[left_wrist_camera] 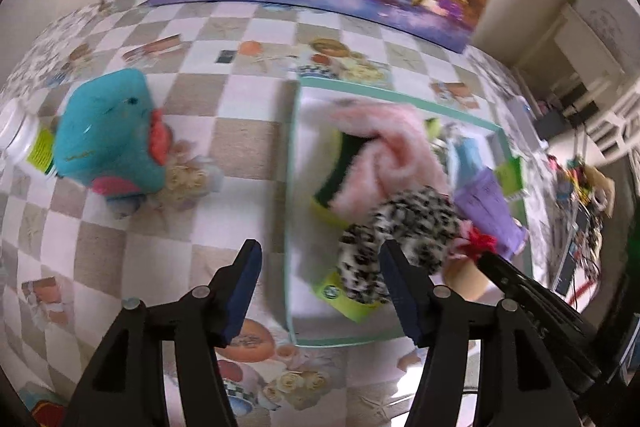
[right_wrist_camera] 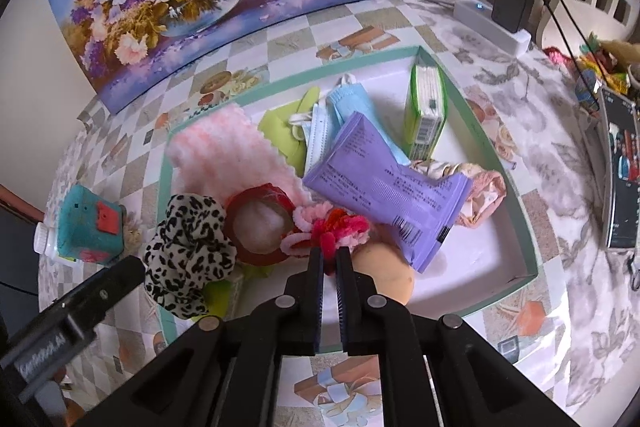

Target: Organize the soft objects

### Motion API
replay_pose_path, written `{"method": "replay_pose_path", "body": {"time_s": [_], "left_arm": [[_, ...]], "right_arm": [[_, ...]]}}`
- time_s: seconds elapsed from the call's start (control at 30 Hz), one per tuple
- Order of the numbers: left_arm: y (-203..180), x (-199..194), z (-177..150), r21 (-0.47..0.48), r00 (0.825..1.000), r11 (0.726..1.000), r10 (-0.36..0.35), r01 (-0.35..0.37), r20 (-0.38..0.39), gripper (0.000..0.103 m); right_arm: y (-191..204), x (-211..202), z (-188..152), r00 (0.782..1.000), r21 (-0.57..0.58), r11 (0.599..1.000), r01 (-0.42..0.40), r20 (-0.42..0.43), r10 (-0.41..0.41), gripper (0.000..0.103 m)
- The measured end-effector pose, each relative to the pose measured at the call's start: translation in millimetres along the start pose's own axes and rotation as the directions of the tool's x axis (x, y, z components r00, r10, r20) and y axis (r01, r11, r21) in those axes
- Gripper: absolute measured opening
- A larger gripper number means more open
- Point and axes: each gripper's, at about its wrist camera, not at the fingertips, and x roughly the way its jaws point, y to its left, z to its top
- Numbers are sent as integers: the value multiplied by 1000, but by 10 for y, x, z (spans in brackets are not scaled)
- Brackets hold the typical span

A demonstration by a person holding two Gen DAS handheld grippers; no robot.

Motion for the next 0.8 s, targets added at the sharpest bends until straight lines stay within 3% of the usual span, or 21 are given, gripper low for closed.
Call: {"method": "replay_pose_path", "body": {"time_s": [0.07,0.17,0.23,0.27,0.37,0.5,0.63,0.73,0.8], "left_arm": [[54,17,5,-22,1000,1000,12,-12,-7,63],[105,6,8,-40,1000,999,23,-23,0,66],[126,-12,17,-44,999,998,47,-47,15,79],[133,-16,19,-44,998,997,65,-64,22,86],[163,-16,25,-42,995,995,96,-94,30,86],[192,8,29,-43,992,991,126,-125,27,89],[211,27,26,-46,991,990,135,-133,23,90],[230,36,23,-53,990,989,141,-139,23,98],[249,35,23,-60,989,988,146,-144,29,98]], "right_arm": [[10,1,-1,1000,-9,1000,17,0,-17,8],[11,0,-1,1000,-13,999,30,3,-30,28],[14,-19,-1,999,-14,999,31,13,-30,41],[18,-27,2,999,-15,999,30,17,-30,42],[29,-46,8,999,-21,999,37,26,-37,46],[36,-48,10,999,-21,999,35,31,-34,65],[42,-36,16,998,-32,997,63,32,-62,70],[30,-29,18,997,-33,997,68,28,-67,72],[34,-26,17,997,-37,996,79,27,-78,80]]}}
